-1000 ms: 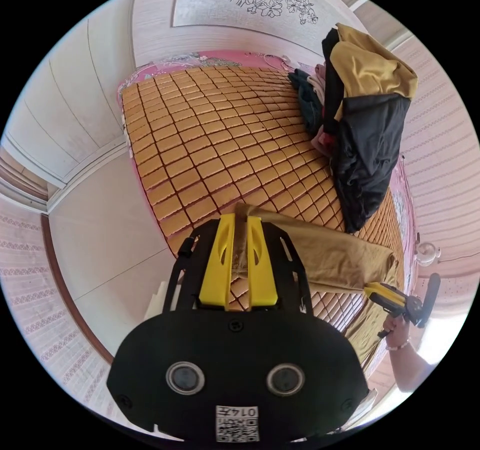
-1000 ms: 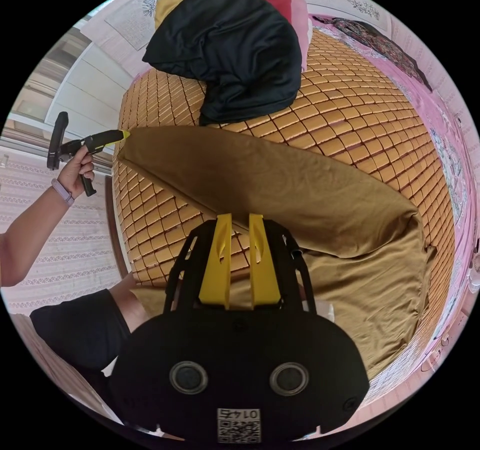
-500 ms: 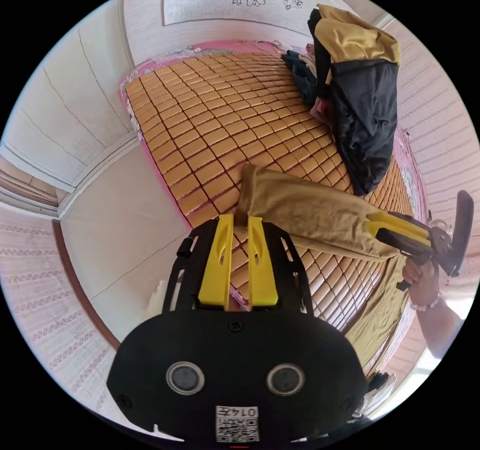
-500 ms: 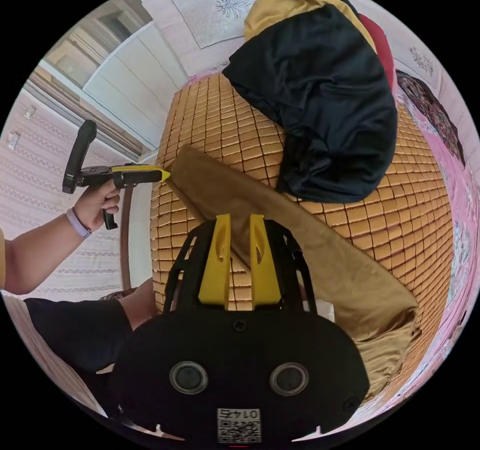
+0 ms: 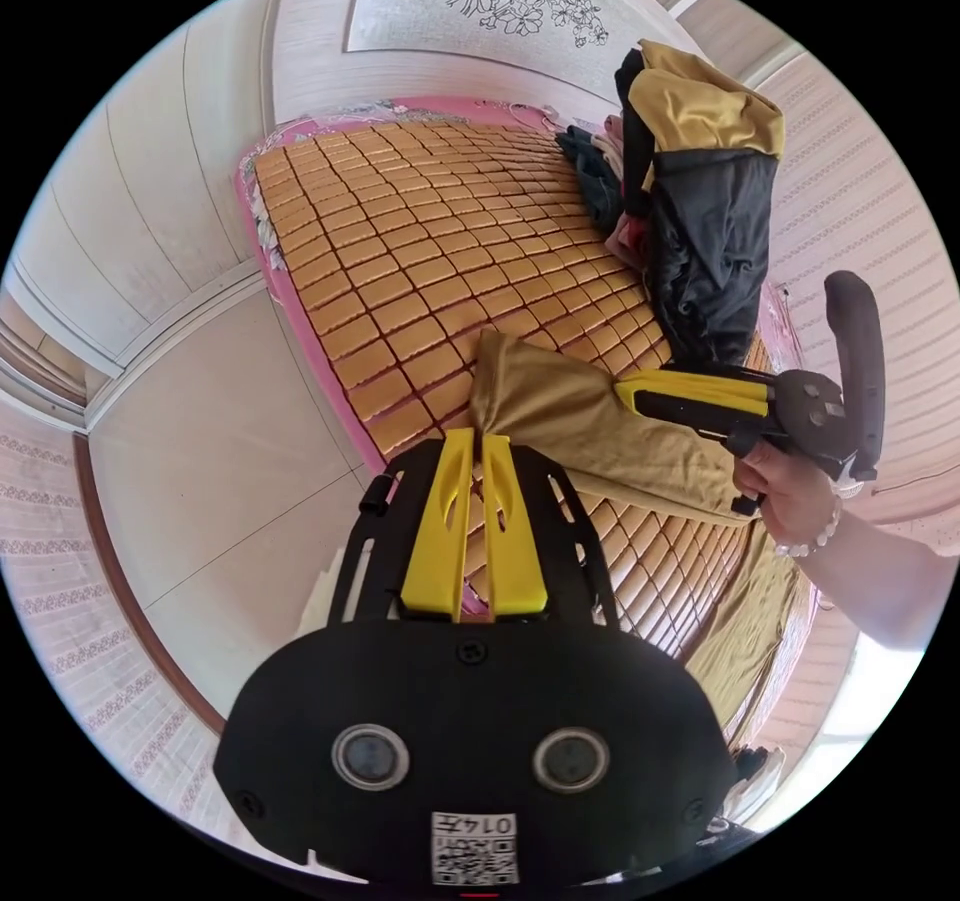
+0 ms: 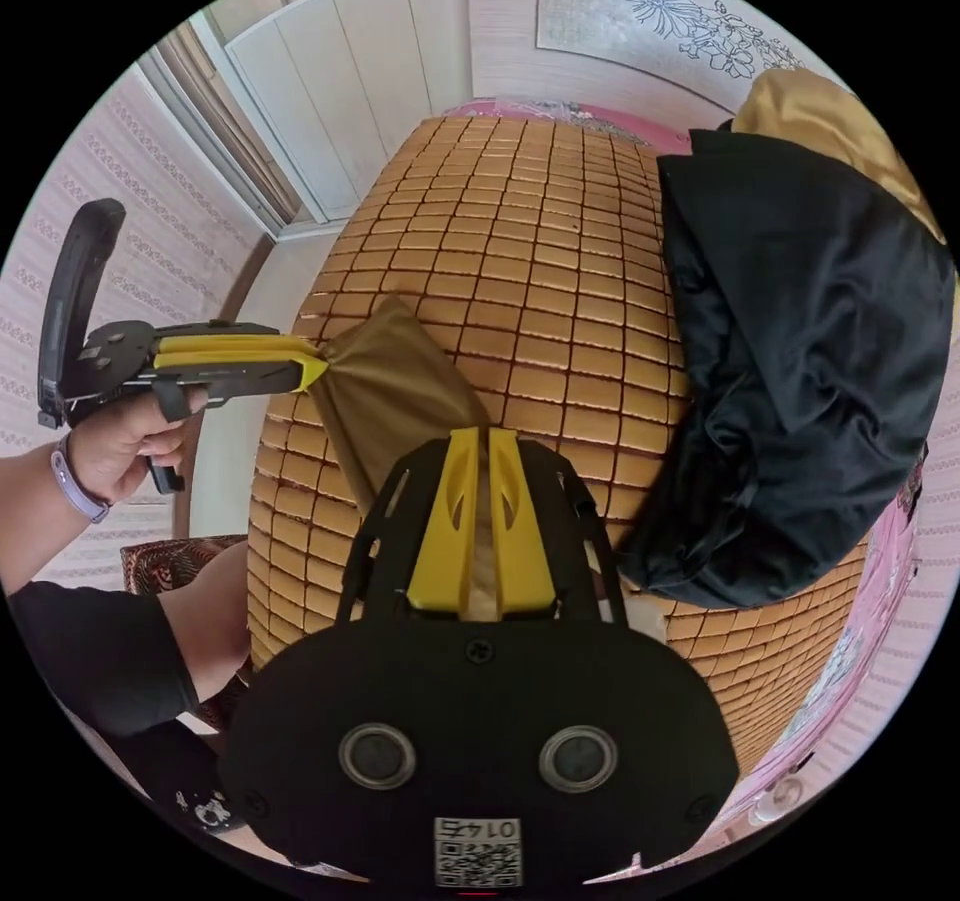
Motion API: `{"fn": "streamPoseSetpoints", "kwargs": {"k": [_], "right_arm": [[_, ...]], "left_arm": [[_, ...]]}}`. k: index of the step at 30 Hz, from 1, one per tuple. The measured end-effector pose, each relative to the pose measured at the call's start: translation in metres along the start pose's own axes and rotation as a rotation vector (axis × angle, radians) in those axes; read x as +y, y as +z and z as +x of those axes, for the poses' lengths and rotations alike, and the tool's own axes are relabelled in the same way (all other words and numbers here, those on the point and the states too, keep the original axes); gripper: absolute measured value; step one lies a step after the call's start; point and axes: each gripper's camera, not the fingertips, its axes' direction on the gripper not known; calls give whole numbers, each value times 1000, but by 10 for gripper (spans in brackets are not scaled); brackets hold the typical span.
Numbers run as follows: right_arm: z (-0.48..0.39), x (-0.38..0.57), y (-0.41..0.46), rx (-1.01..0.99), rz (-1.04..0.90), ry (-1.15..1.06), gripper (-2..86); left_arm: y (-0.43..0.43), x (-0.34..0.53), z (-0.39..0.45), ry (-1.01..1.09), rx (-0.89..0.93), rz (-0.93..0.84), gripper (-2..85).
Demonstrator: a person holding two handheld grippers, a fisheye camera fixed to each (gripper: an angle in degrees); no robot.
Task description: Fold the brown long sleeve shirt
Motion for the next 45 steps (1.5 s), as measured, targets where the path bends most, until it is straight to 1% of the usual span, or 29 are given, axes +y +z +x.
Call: {"fn": "streamPoseSetpoints", "kwargs": {"k": [1,3,5,7,9,10,11,12,13,15,16,17,18,19,21,22,24,25,26,27,28,29,30,31,32,35,38,40,45], "right_arm": [[4,6,-3,-16,13,31,1],[13,16,-12,-61,33,87,-5],[32,38,-34,-166,130,204,-8],[48,63,-56,-228,207,297,-8],[62,97,-82,-271,296,377,-8],[71,125,-101,-296,355,422,-8],[80,157,-120,-324,407,466,-8],[84,174,-129,-335,430,490,-8],[91,210,-147,-350,467,540,-7],[97,268,-177,-355,512,618,-6],[97,306,-198,-344,538,673,-5],[93,344,-218,-332,561,730,-5],[90,363,-227,-328,568,757,-4],[80,398,-245,-317,573,817,-3],[61,448,-266,-311,573,914,-2],[47,478,-275,-317,568,984,-1],[24,519,-281,-320,556,1093,0],[10,545,-278,-327,530,1166,2],[-4,569,-270,-317,477,1255,4],[-11,581,-265,-309,450,1292,5],[-24,603,-253,-301,384,1373,9],[-36,623,-241,-303,326,1464,14],[-41,632,-236,-313,310,1505,18],[-52,649,-230,-336,300,1581,30],[-61,662,-226,-362,316,1633,49],[-80,686,-224,-416,352,1733,69],[-93,698,-225,-473,424,1779,94],[-95,698,-227,-517,453,1762,107],[-86,671,-236,-514,351,1578,105]], "left_arm": [[0,1,0,4,13,3,-10],[-13,9,4,24,82,75,-10],[-28,13,11,45,142,113,-10],[-47,17,26,100,221,156,-10],[-67,23,57,236,346,187,-10],[-71,26,67,275,381,187,-10],[-76,31,88,362,454,178,-10],[-79,37,112,457,531,154,-10],[-80,41,125,504,571,141,-10],[-80,60,179,694,752,53,-10],[-79,67,193,741,800,23,-10],[-76,82,222,824,898,-45,-10],[-73,100,251,897,996,-126,-10],[-71,111,265,932,1040,-169,-10],[-63,164,318,1094,1136,-328,-10],[-60,180,330,1138,1141,-368,-10],[-41,240,369,1274,1116,-528,-10],[-34,255,376,1296,1110,-567,-10],[-17,284,388,1326,1072,-643,-10],[1,312,397,1364,1041,-718,-10],[11,326,400,1387,1021,-752,-9],[29,353,406,1440,942,-814,-9],[44,377,409,1498,873,-852,-9],[50,387,410,1526,842,-870,-9],[61,403,413,1558,788,-903,-9],[83,428,419,1566,745,-979,-9],[97,445,428,1626,677,-989,-9],[105,451,433,1652,638,-983,-9],[130,466,447,1690,609,-986,-8]]}}
